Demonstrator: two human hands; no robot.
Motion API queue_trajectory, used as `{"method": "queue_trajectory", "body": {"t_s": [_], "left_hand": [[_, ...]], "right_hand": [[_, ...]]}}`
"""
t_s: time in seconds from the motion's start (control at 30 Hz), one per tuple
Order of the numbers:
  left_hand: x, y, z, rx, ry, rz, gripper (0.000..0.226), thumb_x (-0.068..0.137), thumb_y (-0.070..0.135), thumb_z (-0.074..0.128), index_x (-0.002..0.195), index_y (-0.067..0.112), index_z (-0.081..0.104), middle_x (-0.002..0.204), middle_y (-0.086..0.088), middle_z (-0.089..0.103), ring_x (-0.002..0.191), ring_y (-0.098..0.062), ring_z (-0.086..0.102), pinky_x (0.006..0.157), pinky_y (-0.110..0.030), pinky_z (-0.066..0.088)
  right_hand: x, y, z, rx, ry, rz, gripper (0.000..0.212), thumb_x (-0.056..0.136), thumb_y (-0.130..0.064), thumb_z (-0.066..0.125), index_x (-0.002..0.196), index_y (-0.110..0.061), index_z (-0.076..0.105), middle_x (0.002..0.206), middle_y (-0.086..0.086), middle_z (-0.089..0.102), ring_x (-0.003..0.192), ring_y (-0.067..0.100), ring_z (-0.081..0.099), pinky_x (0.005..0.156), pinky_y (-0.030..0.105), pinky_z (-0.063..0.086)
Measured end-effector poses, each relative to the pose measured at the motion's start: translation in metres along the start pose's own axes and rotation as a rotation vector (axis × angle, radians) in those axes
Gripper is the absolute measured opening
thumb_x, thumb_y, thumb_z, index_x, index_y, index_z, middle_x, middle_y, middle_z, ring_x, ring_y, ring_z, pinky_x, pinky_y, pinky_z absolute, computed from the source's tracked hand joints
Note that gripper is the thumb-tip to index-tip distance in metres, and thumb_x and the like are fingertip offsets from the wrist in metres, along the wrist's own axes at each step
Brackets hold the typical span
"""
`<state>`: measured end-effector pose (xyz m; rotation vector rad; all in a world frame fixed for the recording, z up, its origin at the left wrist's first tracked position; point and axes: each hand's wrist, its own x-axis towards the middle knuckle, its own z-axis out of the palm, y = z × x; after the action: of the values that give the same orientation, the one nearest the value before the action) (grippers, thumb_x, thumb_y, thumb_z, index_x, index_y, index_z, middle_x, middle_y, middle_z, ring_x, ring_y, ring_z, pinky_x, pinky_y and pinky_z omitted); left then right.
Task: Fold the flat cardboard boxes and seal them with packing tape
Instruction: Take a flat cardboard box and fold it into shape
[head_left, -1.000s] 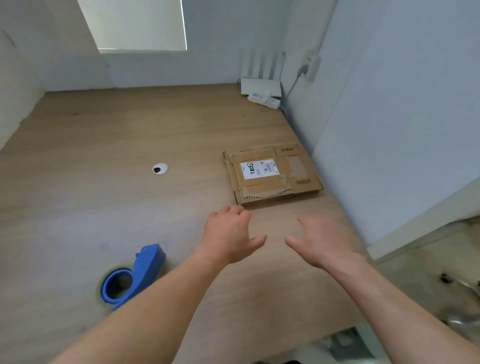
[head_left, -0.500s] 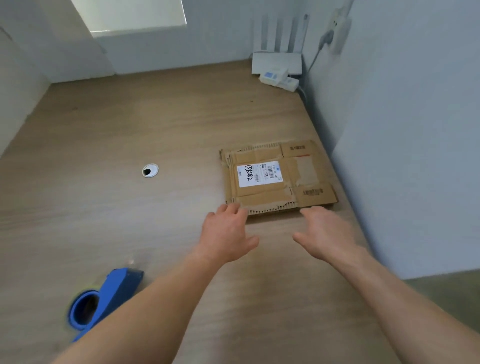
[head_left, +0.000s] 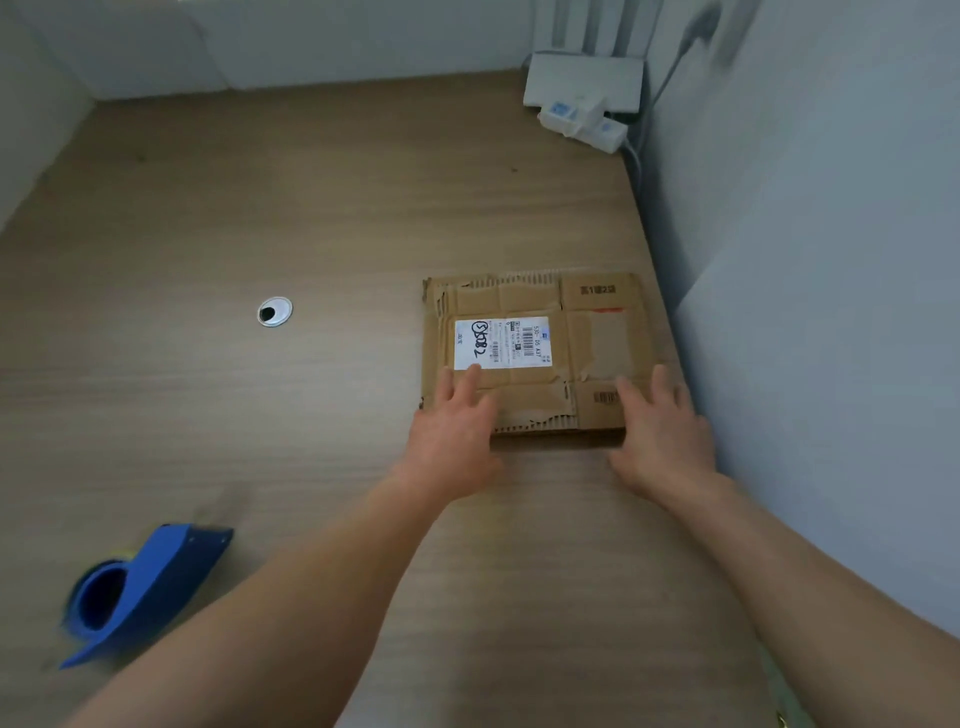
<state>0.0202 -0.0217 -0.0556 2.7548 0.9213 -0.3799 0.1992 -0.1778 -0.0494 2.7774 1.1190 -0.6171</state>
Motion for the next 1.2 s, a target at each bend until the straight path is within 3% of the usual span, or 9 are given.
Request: {"method": "queue_trajectory", "body": {"t_s": [0.1, 0.3, 0.47, 0.63, 0.83, 0.9, 1.0, 1.13, 1.2], "left_hand": [[0.011, -0.002, 0.010, -0.071, -0.030, -0.050, 0.077, 0.078, 0.038, 0.077, 0.139, 0.024, 0.033, 0.163, 0.000, -0.006, 0.150, -0.039, -0.005, 0.102, -0.055, 0.047], [0.013, -0.007, 0.026, -0.166, -0.041, -0.146, 0.086, 0.082, 0.035, 0.077, 0.148, 0.024, 0.023, 0.163, -0.002, -0.007, 0.149, -0.044, 0.003, 0.110, -0.052, 0.042], [-0.012, -0.012, 0.025, -0.203, 0.009, -0.182, 0.077, 0.084, 0.037, 0.075, 0.145, 0.025, 0.029, 0.162, -0.002, 0.005, 0.144, -0.036, 0.015, 0.105, -0.047, 0.045], [-0.063, -0.028, 0.008, -0.188, 0.109, -0.157, 0.074, 0.078, 0.069, 0.063, 0.137, 0.030, 0.044, 0.153, 0.005, 0.029, 0.131, -0.026, 0.033, 0.097, -0.042, 0.046], [-0.130, -0.040, -0.058, -0.369, 0.193, -0.195, 0.049, 0.084, 0.071, 0.049, 0.106, 0.031, 0.066, 0.102, 0.008, 0.064, 0.096, -0.022, 0.061, 0.074, -0.032, 0.050], [-0.149, -0.048, -0.082, -0.514, 0.114, -0.235, 0.039, 0.085, 0.061, 0.055, 0.094, 0.026, 0.068, 0.085, 0.007, 0.067, 0.086, -0.021, 0.063, 0.070, -0.031, 0.050], [-0.178, -0.065, -0.103, -0.793, -0.100, -0.273, 0.034, 0.078, 0.050, 0.061, 0.075, 0.017, 0.061, 0.065, 0.002, 0.057, 0.062, -0.024, 0.051, 0.054, -0.026, 0.036], [-0.213, -0.082, -0.103, -0.947, -0.321, -0.312, 0.024, 0.078, 0.037, 0.062, 0.081, 0.013, 0.061, 0.064, -0.007, 0.057, 0.044, -0.022, 0.046, 0.045, -0.018, 0.029], [-0.226, -0.084, -0.097, -0.942, -0.366, -0.334, 0.024, 0.079, 0.035, 0.059, 0.085, 0.012, 0.062, 0.067, -0.008, 0.059, 0.046, -0.022, 0.050, 0.046, -0.018, 0.033]], "right_hand": [[0.013, 0.003, 0.006, 0.045, -0.057, 0.059, 0.098, 0.086, -0.031, 0.071, 0.155, -0.034, 0.002, 0.164, 0.015, -0.011, 0.151, 0.041, 0.009, 0.118, 0.053, 0.028], [0.012, -0.001, 0.021, 0.141, -0.034, 0.074, 0.090, 0.088, -0.033, 0.070, 0.156, -0.032, 0.010, 0.164, 0.014, 0.001, 0.146, 0.037, 0.025, 0.112, 0.045, 0.041], [-0.018, -0.007, 0.027, 0.180, 0.121, 0.076, 0.090, 0.081, -0.043, 0.077, 0.152, -0.029, 0.024, 0.156, 0.008, 0.014, 0.139, 0.032, 0.028, 0.110, 0.043, 0.040], [-0.064, -0.007, 0.022, 0.302, 0.276, -0.023, 0.078, 0.070, -0.056, 0.080, 0.136, -0.024, 0.054, 0.131, 0.004, 0.038, 0.121, 0.024, 0.041, 0.101, 0.036, 0.042], [-0.123, -0.028, -0.033, 0.480, 0.560, -0.133, 0.056, 0.065, -0.060, 0.080, 0.101, -0.018, 0.076, 0.099, -0.002, 0.058, 0.100, 0.018, 0.055, 0.085, 0.022, 0.035], [-0.143, -0.039, -0.055, 0.502, 0.600, -0.192, 0.043, 0.065, -0.047, 0.088, 0.094, -0.018, 0.076, 0.092, -0.006, 0.058, 0.095, 0.019, 0.058, 0.083, 0.024, 0.037], [-0.172, -0.052, -0.075, 0.496, 0.595, -0.276, 0.039, 0.066, -0.051, 0.086, 0.087, -0.021, 0.072, 0.089, -0.008, 0.059, 0.087, 0.012, 0.055, 0.075, 0.020, 0.036], [-0.201, -0.070, -0.073, 0.545, 0.547, -0.278, 0.028, 0.069, -0.038, 0.089, 0.081, -0.020, 0.070, 0.090, -0.007, 0.060, 0.086, 0.008, 0.057, 0.073, 0.013, 0.037], [-0.209, -0.075, -0.067, 0.559, 0.490, -0.257, 0.029, 0.068, -0.034, 0.090, 0.087, -0.021, 0.071, 0.096, -0.007, 0.061, 0.088, 0.003, 0.057, 0.074, 0.009, 0.037]]}}
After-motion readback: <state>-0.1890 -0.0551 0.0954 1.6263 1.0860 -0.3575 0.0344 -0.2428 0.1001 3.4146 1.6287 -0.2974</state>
